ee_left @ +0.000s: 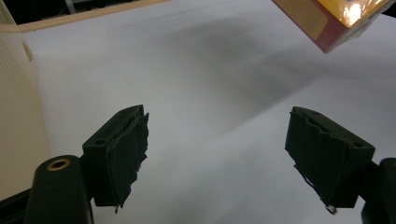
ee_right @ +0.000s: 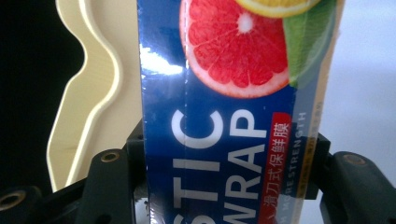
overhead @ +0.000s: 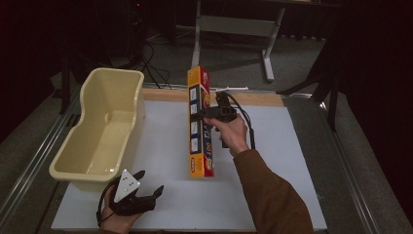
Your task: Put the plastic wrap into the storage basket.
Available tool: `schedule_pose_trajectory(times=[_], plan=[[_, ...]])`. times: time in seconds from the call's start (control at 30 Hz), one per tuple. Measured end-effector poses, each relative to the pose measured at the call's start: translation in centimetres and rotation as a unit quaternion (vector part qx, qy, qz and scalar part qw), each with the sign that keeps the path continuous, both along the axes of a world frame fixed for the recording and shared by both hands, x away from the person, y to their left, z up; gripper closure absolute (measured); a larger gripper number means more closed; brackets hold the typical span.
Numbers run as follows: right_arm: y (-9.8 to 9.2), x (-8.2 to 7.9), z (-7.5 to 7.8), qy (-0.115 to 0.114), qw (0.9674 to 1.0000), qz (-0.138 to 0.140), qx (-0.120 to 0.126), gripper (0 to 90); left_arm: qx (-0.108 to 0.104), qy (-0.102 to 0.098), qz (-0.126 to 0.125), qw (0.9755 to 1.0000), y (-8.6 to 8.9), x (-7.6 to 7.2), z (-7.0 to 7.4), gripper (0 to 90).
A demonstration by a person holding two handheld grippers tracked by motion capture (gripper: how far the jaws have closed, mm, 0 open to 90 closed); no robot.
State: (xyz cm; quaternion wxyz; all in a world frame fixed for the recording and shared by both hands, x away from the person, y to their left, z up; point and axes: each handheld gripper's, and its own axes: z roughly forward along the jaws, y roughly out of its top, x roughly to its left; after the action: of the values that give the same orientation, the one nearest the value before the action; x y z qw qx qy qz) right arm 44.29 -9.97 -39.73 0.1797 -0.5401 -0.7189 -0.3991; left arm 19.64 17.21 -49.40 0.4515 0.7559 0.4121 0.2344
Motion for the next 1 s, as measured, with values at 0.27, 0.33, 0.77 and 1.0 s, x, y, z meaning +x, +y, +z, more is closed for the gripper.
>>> schedule_pose_trajectory(times=[0.27,0.33,0.77,1.0], plan=[[1.7,0.0,0.0,0.003,0.9988,-0.011,0.048,41.0,-0.003,0.001,0.0,1.0,0.0,0.0,0.0,20.9],[2.1,0.1,-0.1,0.001,0.9982,-0.016,0.058,41.0,-0.003,0.0,-0.001,1.0,0.0,0.0,0.0,20.8],[4.7,0.9,0.9,0.002,0.9962,-0.025,0.083,40.9,-0.002,0.0,0.001,1.0,0.2,-0.1,0.0,20.9],[5.9,1.2,1.8,0.004,0.9931,-0.03,0.113,40.9,-0.002,-0.002,-0.001,1.0,0.1,-0.1,0.0,20.9]])
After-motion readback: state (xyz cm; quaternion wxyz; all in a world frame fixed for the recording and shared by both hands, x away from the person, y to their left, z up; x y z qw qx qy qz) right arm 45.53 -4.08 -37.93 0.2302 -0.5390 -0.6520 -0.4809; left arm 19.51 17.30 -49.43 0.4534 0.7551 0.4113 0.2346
